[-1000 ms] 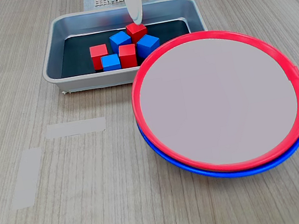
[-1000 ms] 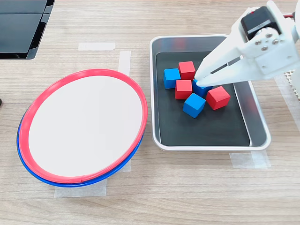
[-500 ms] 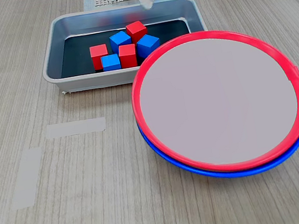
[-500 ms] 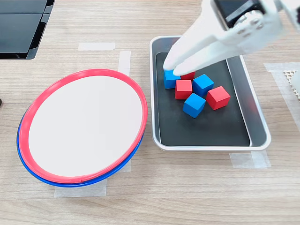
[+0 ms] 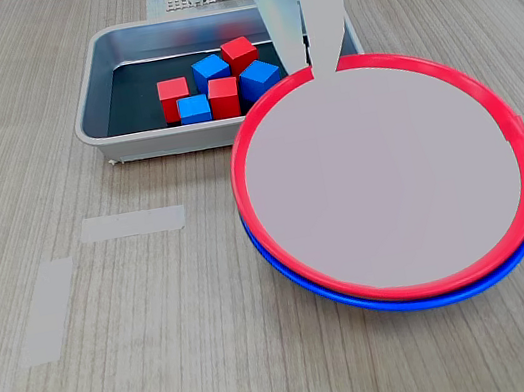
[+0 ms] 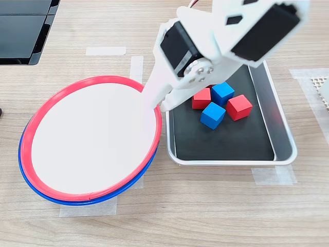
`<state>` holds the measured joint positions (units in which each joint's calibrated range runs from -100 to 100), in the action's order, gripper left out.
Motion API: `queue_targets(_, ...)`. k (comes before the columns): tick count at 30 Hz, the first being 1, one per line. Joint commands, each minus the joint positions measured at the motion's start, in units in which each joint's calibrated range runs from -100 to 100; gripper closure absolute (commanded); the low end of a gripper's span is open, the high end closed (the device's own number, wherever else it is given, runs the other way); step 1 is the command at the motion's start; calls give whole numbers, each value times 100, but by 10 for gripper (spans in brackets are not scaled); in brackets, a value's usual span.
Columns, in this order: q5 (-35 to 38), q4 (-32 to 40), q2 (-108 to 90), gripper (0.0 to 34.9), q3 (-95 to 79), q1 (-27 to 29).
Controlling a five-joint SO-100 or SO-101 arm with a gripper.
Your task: Resolve any anomalies and move all blocks to matching dishes
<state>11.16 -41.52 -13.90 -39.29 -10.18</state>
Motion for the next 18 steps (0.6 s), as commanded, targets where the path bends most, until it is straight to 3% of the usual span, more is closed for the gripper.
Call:
queue_targets(1, 0, 111, 225, 295, 393, -51)
queue_targets(3, -39, 128, 439, 308, 666, -88)
queue_targets(16, -73, 417, 933, 313, 911, -88)
queue_targets(18, -83, 441, 976, 335, 930, -88)
